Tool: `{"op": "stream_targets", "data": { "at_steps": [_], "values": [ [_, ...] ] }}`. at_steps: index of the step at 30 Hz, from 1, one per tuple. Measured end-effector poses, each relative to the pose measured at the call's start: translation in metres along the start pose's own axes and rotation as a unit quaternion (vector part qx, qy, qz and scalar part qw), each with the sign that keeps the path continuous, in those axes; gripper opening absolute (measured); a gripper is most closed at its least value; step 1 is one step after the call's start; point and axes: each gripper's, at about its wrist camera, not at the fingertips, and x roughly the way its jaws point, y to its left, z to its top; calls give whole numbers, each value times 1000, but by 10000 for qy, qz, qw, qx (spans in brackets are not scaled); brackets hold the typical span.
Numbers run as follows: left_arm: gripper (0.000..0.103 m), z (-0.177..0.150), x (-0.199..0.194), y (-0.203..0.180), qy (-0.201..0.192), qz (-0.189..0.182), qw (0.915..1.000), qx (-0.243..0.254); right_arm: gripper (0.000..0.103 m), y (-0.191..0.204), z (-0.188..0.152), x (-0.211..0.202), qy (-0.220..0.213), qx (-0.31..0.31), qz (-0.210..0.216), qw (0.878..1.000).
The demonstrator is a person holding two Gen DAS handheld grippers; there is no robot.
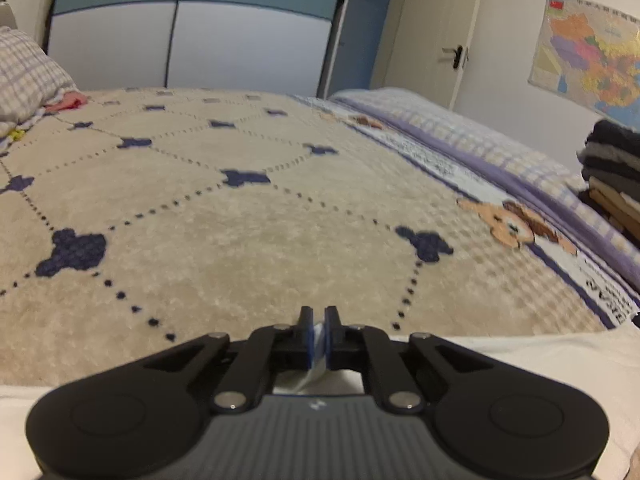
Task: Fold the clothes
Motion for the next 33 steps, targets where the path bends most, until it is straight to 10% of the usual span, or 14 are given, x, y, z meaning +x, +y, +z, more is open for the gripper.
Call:
{"op": "stream_targets", "data": {
  "at_steps": [17,19,23,33],
  "values": [
    [8,2,15,-9,227,653,9974,178,5,7,26,46,179,-154,-1211,9924],
    [15,3,11,-5,207,555,9982,9,7,9,28,44,164,-81,-1297,9914],
    [65,7,-6,2,116,420,9984,-372,25,9,34,27,45,391,-1299,9907],
    [71,3,-74,19,-25,427,9977,-525,37,20,27,-11,29,1113,-1433,9834]
  ]
}}
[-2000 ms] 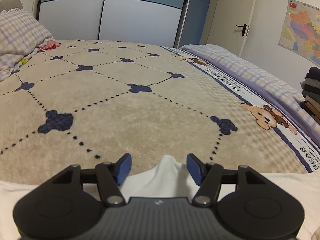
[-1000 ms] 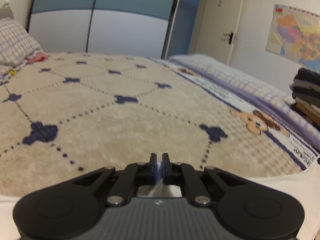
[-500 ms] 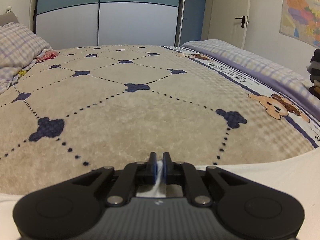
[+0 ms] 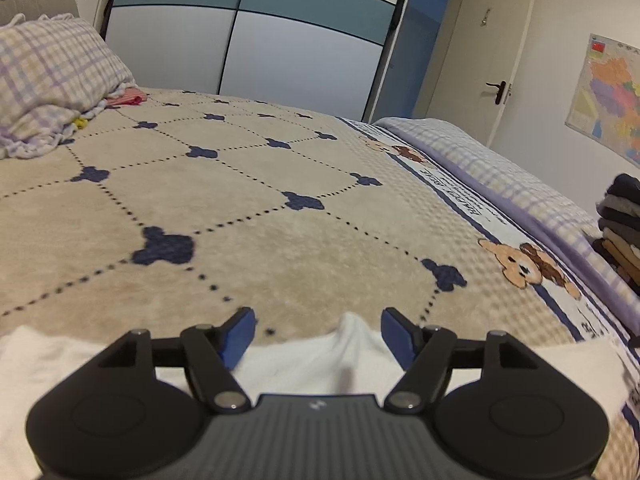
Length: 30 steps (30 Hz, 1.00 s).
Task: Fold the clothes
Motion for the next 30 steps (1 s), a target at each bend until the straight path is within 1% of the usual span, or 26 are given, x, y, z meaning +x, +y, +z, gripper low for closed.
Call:
{"op": "stream_targets", "data": {
  "at_steps": [3,7,10,12,14,15,17,19,23,26,28,30],
  "values": [
    [71,-13,-19,1,81,-62,9996,252,38,4,-7,-4,-2,9,-52,10000],
    [71,-31,-41,0,223,-205,9968,734,39,12,-16,-7,7,-1,-26,10000],
    [71,-45,-55,5,350,-316,9942,964,39,18,-21,-7,7,8,18,10000],
    [71,-55,-60,10,513,-330,9930,1015,39,23,-24,-5,32,5,8,10000],
    [71,-66,-62,14,767,-292,9903,1125,39,28,-27,-3,108,-13,-44,9999],
    [71,-71,-64,15,837,-283,9878,1279,39,32,-28,-2,144,-36,-67,9999],
    [71,-78,-72,13,864,-312,9834,1567,39,40,-26,-3,149,-84,-58,9998],
    [71,-79,-80,14,923,-366,9823,1586,40,48,-25,-5,136,-126,-38,9998],
    [71,-73,-93,18,835,-343,9843,1518,42,64,-20,-5,90,-80,43,9999],
    [72,-62,-98,22,601,-313,9884,1357,43,77,-16,-3,101,-63,85,9999],
    [74,-54,-98,23,419,-223,9911,1244,43,87,-14,-3,105,-11,150,9998],
    [75,-46,-93,27,253,9,9935,1111,43,98,-11,-4,94,38,261,9996]
  ]
}}
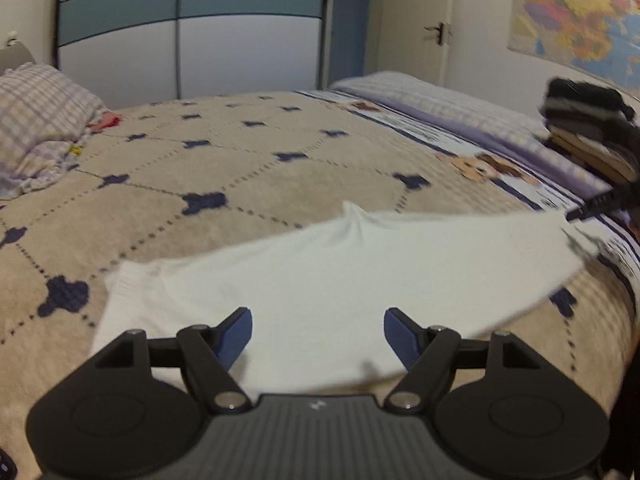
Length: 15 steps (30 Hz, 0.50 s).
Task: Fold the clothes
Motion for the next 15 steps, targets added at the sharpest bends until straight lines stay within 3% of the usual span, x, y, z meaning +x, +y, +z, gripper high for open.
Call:
{"op": "stream_targets", "data": {
  "at_steps": [6,8,11,15],
  "values": [
    [74,14,19,35,-246,868,9917,-912,43,44,4,-2,-68,-226,350,9991],
    [73,15,23,47,-320,946,9878,-1191,43,59,5,-3,-87,-326,456,9984],
    [61,16,32,60,-326,931,9835,-1517,43,82,6,-3,-156,-508,632,9966],
    [54,14,50,67,-211,1134,9812,-1547,43,115,6,-2,-268,-747,880,9930]
  ]
}}
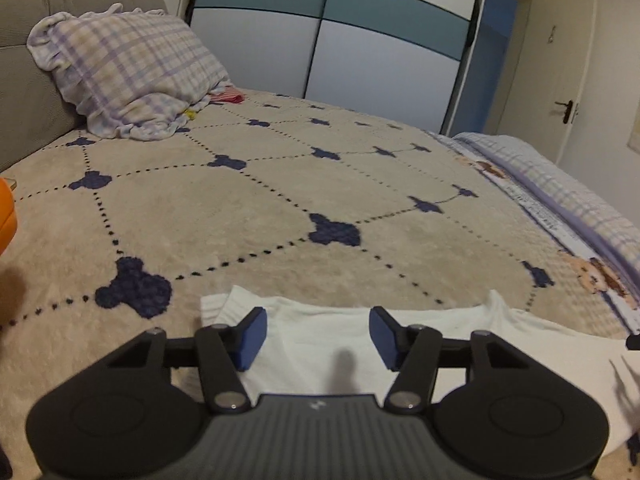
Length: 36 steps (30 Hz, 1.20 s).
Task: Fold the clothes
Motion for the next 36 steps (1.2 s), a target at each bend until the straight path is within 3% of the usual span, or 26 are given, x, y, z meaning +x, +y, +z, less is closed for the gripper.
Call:
{"op": "stream_targets", "data": {
  "at_steps": [3,4,5,6,9,16,19,21,22,28,36],
  "values": [
    [48,-5,13,4,96,302,9995,9,43,26,5,8,-113,-218,215,9995],
    [40,-9,18,7,152,489,9987,56,43,36,7,11,-154,-323,289,9989],
    [19,-14,22,11,136,723,9973,64,43,45,9,13,-182,-447,364,9982],
    [10,-15,23,15,99,849,9963,-42,43,54,10,15,-190,-597,428,9971],
    [4,-15,21,28,72,856,9955,-402,43,76,10,19,-204,-1021,528,9932],
    [5,-14,8,35,-16,586,9952,-786,42,113,13,30,-271,-1354,1062,9847],
    [25,-11,-1,29,-29,505,9958,-761,42,129,16,35,-297,-1447,1299,9805],
    [60,-11,-8,18,-146,529,9973,-478,42,139,16,38,-313,-1497,1416,9780],
    [64,-12,-11,12,-196,567,9979,-263,42,144,15,40,-301,-1530,1441,9772],
    [67,-27,-10,-2,30,680,9951,716,41,151,9,54,-85,-1493,1460,9779],
    [78,-17,-31,-4,-116,755,9954,572,42,121,13,34,-303,-1127,1268,9850]
  ]
}}
